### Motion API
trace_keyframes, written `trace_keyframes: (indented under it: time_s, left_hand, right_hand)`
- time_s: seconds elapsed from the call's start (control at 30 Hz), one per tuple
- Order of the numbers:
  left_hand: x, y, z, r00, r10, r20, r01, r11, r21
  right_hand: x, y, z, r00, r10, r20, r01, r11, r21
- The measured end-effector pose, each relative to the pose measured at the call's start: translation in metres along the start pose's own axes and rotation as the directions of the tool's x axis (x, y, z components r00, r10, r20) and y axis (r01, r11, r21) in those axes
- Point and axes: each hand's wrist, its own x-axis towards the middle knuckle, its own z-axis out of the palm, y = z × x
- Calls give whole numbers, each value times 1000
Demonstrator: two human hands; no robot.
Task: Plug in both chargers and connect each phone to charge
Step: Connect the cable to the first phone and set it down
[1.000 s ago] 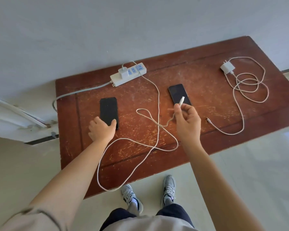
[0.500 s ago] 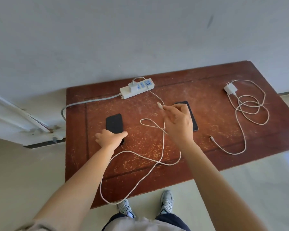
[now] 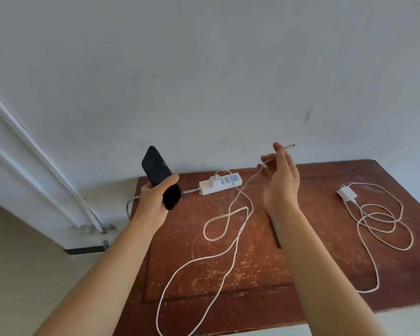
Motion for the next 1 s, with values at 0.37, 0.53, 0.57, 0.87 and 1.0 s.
trace_keyframes:
  time_s: [0.37, 0.53, 0.57, 0.87, 1.0]
  left_hand:
    - [-29, 19, 37, 995, 53, 88, -30, 970, -243]
    - [-38, -1, 47, 983, -15, 181, 81, 928, -363]
    - [-41, -6, 48, 975, -28, 221, 119, 904, -410]
    - [-61, -29, 54, 940, -103, 325, 252, 852, -459]
    - [-68, -33, 59, 947, -119, 297, 261, 827, -499]
  right_hand:
    - [-76, 25, -18, 913, 143, 383, 21, 919, -393]
    - [-104, 31, -25, 912, -1, 409, 186, 892, -412]
    - [-109, 32, -28, 916, -10, 402, 195, 885, -422]
    - [-140, 40, -46, 923, 88, 375, 90, 897, -432]
    - [-149, 41, -45, 919, 138, 368, 44, 895, -445]
